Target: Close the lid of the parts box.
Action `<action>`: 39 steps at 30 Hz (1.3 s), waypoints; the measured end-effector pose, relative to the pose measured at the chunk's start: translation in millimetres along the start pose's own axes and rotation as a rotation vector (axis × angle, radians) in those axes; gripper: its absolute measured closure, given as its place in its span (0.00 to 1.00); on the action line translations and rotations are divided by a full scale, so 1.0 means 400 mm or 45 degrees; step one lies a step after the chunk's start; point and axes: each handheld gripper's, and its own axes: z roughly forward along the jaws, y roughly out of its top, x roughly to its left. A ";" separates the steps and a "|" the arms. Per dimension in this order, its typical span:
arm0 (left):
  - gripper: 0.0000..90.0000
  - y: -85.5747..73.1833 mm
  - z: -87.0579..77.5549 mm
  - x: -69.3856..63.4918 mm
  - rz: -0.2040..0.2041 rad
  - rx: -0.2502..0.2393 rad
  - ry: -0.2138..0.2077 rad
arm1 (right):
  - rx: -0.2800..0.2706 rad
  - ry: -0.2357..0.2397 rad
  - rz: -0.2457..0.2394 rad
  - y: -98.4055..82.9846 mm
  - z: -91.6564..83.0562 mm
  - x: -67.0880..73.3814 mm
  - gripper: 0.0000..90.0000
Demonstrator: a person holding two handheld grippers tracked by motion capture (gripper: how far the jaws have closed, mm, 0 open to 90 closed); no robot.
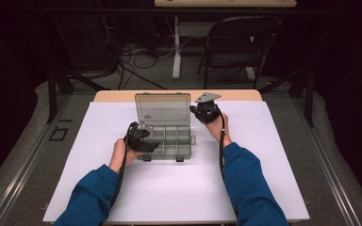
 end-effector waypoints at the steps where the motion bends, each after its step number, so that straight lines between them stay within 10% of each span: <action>1: 0.31 0.003 -0.008 0.005 -0.006 -0.018 0.006 | -0.002 0.003 0.000 0.000 0.000 0.000 1.00; 12: 0.08 0.038 -0.090 0.122 -0.136 -0.268 0.111 | -0.003 0.005 -0.014 0.002 -0.007 -0.002 1.00; 22: 0.24 0.104 -0.076 0.224 -0.156 -0.299 0.074 | -0.014 0.013 -0.011 0.000 -0.006 -0.005 1.00; 39: 0.65 0.111 -0.068 0.223 -0.099 -0.366 0.057 | 0.011 -0.007 -0.020 0.006 -0.011 -0.001 0.94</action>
